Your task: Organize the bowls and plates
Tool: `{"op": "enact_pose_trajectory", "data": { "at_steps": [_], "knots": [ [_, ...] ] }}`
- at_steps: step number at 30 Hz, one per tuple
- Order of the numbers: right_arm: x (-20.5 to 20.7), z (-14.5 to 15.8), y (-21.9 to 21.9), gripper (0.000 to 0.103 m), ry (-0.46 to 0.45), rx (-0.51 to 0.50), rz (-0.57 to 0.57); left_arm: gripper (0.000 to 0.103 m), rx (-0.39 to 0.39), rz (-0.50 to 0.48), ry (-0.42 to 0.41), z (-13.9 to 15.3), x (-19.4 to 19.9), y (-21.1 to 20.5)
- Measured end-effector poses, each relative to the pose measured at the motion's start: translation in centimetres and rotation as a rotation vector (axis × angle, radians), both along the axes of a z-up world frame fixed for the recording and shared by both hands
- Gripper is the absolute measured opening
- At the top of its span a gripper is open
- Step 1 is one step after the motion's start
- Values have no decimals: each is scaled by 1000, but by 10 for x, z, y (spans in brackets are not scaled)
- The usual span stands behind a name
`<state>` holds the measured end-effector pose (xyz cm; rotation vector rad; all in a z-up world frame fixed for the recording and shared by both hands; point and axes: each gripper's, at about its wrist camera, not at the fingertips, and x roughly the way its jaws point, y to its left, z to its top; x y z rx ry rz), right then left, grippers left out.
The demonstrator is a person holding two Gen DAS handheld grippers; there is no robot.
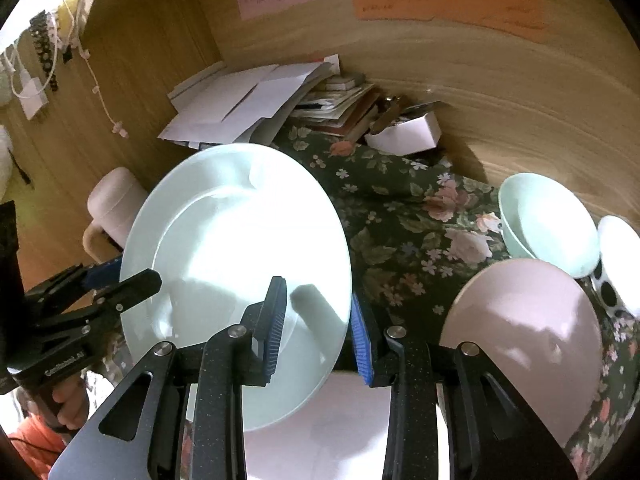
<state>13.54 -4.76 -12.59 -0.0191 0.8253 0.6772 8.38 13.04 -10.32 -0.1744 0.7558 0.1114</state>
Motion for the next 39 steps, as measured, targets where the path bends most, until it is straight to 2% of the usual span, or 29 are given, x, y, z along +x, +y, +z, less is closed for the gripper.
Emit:
{"op": "enact_pose_trajectory", "data": {
  "at_steps": [20,39],
  "knots": [
    [-48,-2,-48,28,-15,42,-73,47,-7,-76,2,-2,-30,-48],
    [-68,-31,-85,28,67,73,-132,47,-25,-142,71,-27,-37,-82]
  ]
}}
